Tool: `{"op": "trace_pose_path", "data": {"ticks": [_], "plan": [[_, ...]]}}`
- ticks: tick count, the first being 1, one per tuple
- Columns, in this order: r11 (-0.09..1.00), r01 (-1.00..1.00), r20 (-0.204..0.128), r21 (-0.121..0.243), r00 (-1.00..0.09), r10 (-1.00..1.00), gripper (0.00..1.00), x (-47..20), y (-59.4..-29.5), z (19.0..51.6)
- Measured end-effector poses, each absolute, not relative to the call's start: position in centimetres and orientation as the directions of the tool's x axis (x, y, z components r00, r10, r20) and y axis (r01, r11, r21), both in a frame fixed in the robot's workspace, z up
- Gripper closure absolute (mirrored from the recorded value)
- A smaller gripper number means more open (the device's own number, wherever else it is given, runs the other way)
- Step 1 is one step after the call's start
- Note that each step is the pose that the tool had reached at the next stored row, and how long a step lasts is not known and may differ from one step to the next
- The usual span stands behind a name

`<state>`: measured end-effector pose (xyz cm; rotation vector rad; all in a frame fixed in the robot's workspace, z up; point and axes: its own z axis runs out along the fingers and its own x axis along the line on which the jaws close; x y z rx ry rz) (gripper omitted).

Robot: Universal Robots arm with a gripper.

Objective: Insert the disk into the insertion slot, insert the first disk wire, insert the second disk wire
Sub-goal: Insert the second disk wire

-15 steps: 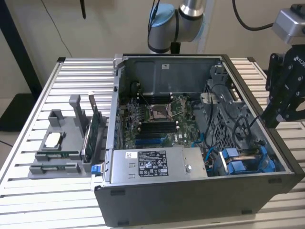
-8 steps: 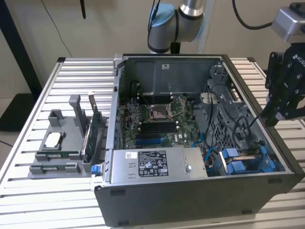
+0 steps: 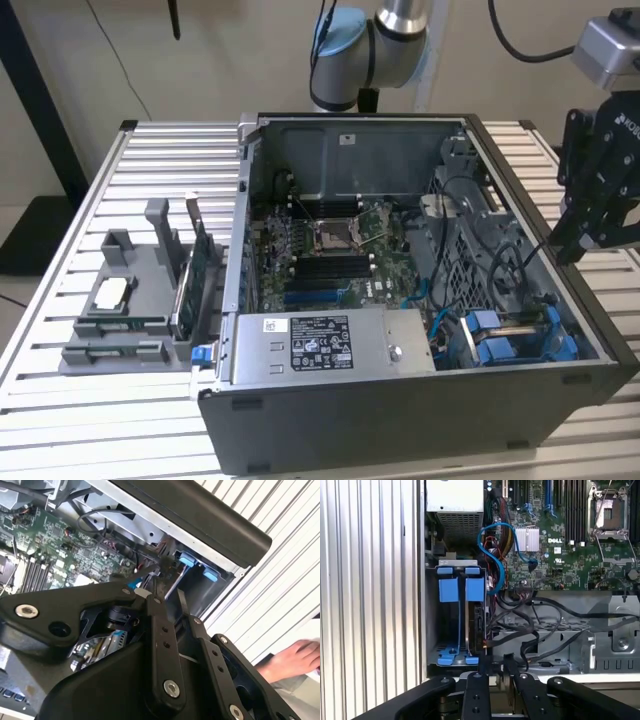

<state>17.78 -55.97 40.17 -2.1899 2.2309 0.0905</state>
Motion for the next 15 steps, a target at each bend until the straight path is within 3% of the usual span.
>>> {"op": "trace_pose_path", "data": {"ticks": [15], "plan": [[0.009, -0.999, -0.051, 0.031, -0.01, -0.999, 0.73, 18.42, -55.79, 39.94]]}}
